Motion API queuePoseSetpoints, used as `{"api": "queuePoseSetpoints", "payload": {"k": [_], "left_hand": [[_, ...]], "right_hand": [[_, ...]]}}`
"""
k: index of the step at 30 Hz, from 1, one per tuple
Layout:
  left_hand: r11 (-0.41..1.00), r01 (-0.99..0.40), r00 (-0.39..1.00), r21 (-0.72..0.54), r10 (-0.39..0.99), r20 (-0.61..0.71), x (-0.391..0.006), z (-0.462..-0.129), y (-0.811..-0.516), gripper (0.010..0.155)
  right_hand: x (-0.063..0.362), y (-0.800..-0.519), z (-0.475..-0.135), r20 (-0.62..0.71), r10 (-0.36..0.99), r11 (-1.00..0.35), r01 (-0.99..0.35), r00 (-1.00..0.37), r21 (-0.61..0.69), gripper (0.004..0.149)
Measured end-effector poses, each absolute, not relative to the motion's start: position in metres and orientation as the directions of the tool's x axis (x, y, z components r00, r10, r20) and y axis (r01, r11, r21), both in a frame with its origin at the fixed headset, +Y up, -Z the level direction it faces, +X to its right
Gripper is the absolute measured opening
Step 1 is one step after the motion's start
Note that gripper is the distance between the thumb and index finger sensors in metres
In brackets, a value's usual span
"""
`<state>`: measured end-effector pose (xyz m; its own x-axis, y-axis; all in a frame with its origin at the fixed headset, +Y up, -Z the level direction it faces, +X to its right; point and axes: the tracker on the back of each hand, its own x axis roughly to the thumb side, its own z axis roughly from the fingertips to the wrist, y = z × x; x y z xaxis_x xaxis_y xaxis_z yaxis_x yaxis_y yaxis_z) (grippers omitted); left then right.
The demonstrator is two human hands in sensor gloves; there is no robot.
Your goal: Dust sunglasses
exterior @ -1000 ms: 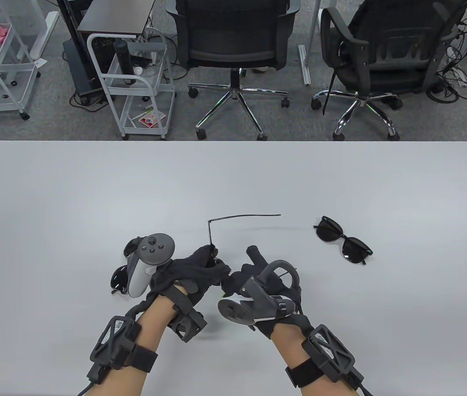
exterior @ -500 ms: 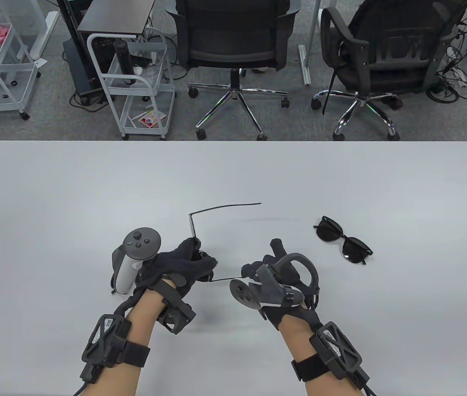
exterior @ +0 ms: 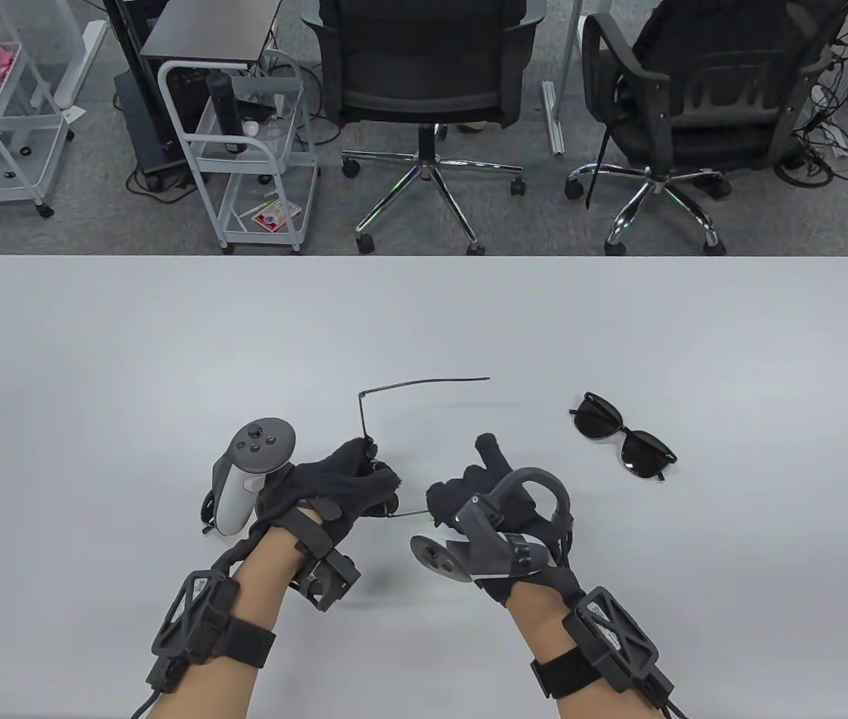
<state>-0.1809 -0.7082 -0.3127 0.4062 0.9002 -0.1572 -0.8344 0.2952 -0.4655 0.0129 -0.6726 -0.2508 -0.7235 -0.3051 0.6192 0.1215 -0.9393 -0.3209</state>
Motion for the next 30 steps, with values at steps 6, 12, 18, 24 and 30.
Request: {"api": "queuePoseSetpoints", "payload": {"k": [6, 12, 18, 24, 30], "left_hand": [[0.273, -0.843, 0.376, -0.464, 0.916, -0.144, -0.168, -0.307, -0.706, 0.099], [0.402, -0.823, 0.472, -0.401, 0.877, -0.088, -0.17, -0.31, -0.697, 0.099], [0.429, -0.831, 0.488, -0.355, 0.868, -0.095, -0.194, -0.314, -0.693, 0.099], [0.484, -0.803, 0.544, -0.346, 0.833, -0.097, -0.201, -0.318, -0.697, 0.099], [0.547, -0.732, 0.615, -0.405, 0.787, -0.048, -0.193, -0.318, -0.705, 0.098]], "right_hand": [[0.008, -0.671, -0.247, 0.64, -0.303, -0.932, 0.079, -0.706, -0.355, 0.047], [0.017, -0.677, -0.26, 0.612, -0.237, -0.956, 0.067, -0.754, -0.287, 0.047], [0.045, -0.684, -0.273, 0.543, -0.22, -0.964, 0.095, -0.81, -0.248, 0.046], [0.053, -0.695, -0.28, 0.534, -0.225, -0.971, 0.14, -0.815, -0.195, 0.047], [0.062, -0.678, -0.276, 0.549, -0.114, -0.982, 0.009, -0.828, -0.191, 0.05]]}}
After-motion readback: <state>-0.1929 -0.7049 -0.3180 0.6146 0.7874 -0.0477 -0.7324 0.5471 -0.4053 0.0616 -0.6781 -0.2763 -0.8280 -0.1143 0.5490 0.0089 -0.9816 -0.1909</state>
